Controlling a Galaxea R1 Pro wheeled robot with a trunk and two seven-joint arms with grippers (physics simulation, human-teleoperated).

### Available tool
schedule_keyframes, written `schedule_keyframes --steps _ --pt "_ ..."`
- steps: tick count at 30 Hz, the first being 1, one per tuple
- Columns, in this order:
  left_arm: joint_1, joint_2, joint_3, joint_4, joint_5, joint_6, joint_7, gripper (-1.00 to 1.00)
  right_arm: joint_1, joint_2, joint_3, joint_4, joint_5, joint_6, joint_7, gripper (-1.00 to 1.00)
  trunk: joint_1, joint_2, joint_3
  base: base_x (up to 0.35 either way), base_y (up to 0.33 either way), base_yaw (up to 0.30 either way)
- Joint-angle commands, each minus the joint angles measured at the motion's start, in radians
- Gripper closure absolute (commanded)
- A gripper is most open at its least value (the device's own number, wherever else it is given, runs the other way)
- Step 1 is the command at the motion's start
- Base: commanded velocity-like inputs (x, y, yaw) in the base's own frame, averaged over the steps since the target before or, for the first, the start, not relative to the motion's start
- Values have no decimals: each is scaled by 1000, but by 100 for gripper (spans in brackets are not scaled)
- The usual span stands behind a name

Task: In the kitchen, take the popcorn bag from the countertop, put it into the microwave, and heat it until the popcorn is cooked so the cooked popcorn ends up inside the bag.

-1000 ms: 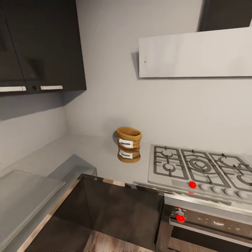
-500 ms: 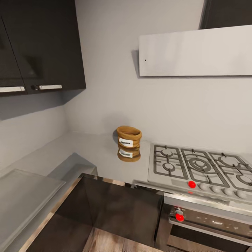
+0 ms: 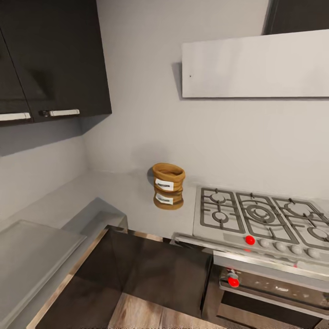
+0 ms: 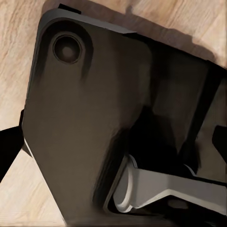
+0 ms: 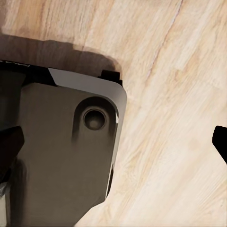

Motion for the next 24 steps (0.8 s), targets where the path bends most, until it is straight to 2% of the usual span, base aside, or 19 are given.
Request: schedule_keyframes --steps 1,12,24 --pt "0 1 -1 -1 8 7 -5 -100 -1 0 -8 1 8 2 2 -100 -4 6 0 0 0 0" --pt "0 -1 0 -1 7 6 -4 -100 -1 0 -8 1 8 2 2 -100 -46 83 17 0 0 0" --pt "0 -3 0 0 7 0 -4 -100 -1 0 -8 1 7 2 2 -100 -46 83 -1 0 0 0"
